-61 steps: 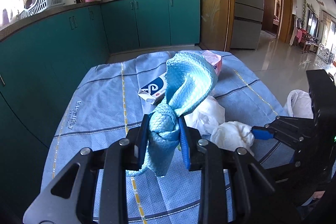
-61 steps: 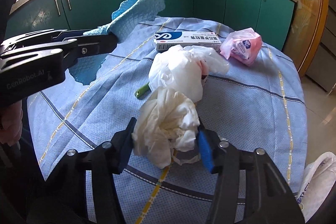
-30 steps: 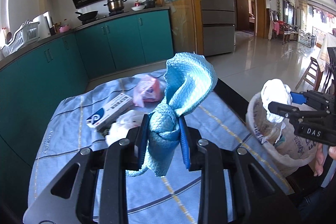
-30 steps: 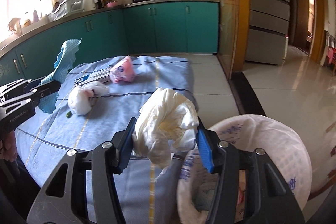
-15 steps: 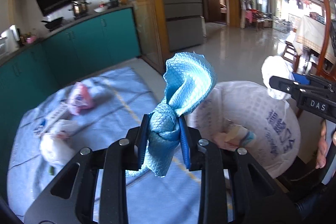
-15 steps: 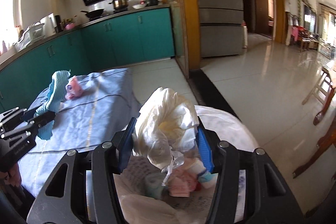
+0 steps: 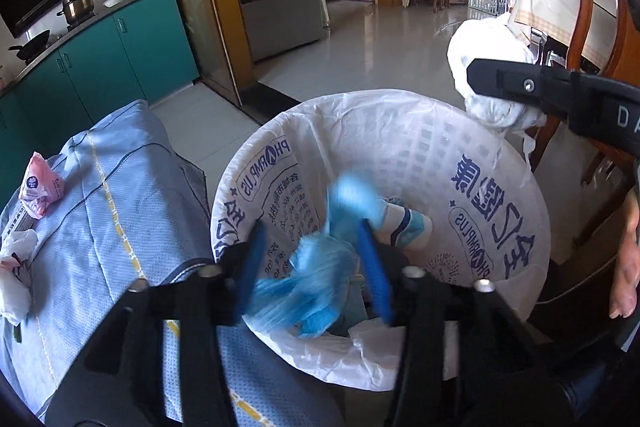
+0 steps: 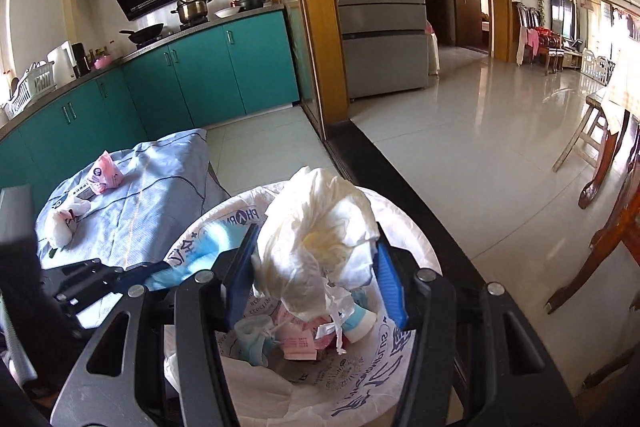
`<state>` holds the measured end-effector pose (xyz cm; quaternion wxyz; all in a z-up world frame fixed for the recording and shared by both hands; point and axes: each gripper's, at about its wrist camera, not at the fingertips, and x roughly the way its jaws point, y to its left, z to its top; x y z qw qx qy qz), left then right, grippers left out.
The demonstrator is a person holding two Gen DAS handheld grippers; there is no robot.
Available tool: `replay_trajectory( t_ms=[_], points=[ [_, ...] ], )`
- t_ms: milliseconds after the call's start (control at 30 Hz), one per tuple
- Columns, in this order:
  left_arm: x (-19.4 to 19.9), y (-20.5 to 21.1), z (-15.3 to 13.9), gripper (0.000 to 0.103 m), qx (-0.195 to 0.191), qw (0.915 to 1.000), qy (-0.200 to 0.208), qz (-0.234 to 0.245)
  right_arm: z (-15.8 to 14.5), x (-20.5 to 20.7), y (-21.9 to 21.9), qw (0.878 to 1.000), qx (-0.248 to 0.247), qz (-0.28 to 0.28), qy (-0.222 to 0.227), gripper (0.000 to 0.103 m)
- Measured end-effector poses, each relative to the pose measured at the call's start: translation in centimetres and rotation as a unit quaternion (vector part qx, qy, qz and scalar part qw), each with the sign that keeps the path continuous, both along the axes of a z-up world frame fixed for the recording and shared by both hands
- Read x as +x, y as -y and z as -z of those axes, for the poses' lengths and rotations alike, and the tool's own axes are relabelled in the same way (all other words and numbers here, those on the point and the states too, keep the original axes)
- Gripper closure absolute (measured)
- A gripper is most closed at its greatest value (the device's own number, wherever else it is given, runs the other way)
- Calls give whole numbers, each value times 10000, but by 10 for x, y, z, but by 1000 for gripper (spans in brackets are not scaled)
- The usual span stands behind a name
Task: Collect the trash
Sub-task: 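Carry cloth and tissue over the bin and open both tools to drop them, then grasp the white medicine box with the left tool while the right tool grasps the white plastic bag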
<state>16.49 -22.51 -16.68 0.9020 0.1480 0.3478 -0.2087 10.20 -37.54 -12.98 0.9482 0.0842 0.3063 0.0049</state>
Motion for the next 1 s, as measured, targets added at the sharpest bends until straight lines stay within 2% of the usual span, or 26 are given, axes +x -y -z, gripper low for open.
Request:
replay_trajectory(
  t_ms=[100, 267, 333, 433, 567, 600, 667, 700, 767, 833, 867, 900, 1000],
  points=[
    [-2, -8, -8, 37, -94, 9999, 97, -69, 2, 3, -1, 9999, 99, -3, -62, 37],
    [0, -30, -21, 35, -179, 9989, 210, -375, -3, 4, -5, 9999, 148, -5, 22, 20],
    [2, -40, -26, 35, -159, 9978, 266, -591, -6, 5, -11, 9999, 124, -31, 83, 15],
    [2, -64, -38, 35, 44, 9915, 580, -1164, -9, 9, -19, 9998, 120, -81, 100, 12],
    [9, -128, -64, 35, -102, 9725, 852, -2166, -17, 21, -40, 9991, 234, -345, 86, 11],
    [11, -157, -74, 35, -212, 9623, 907, -2554, -20, 26, -54, 9984, 210, -521, 66, 11],
    [12, -196, -86, 35, -330, 9472, 986, -3034, -24, 33, -78, 9966, 208, -800, 36, 8],
    [11, -225, -93, 35, -382, 9361, 1024, -3342, -25, 39, -98, 9935, 320, -1089, -10, 8],
    [11, -269, -102, 34, -432, 9196, 1058, -3760, -25, 47, -132, 9854, 520, -1621, -91, 7],
    [19, -316, -110, 31, -483, 9005, 995, -4206, -25, 58, -172, 9773, 502, -2051, -164, 7],
    [26, -329, -114, 29, -504, 8990, 957, -4243, -25, 67, -198, 9716, 491, -2303, -246, 7],
    [38, -345, -115, 26, -537, 9048, 886, -4129, -25, 73, -214, 9676, 508, -2452, -313, 7],
    [76, -380, -107, 24, -660, 9195, 567, -3833, -21, 99, -291, 9435, 691, -3178, -635, 7]
  ],
)
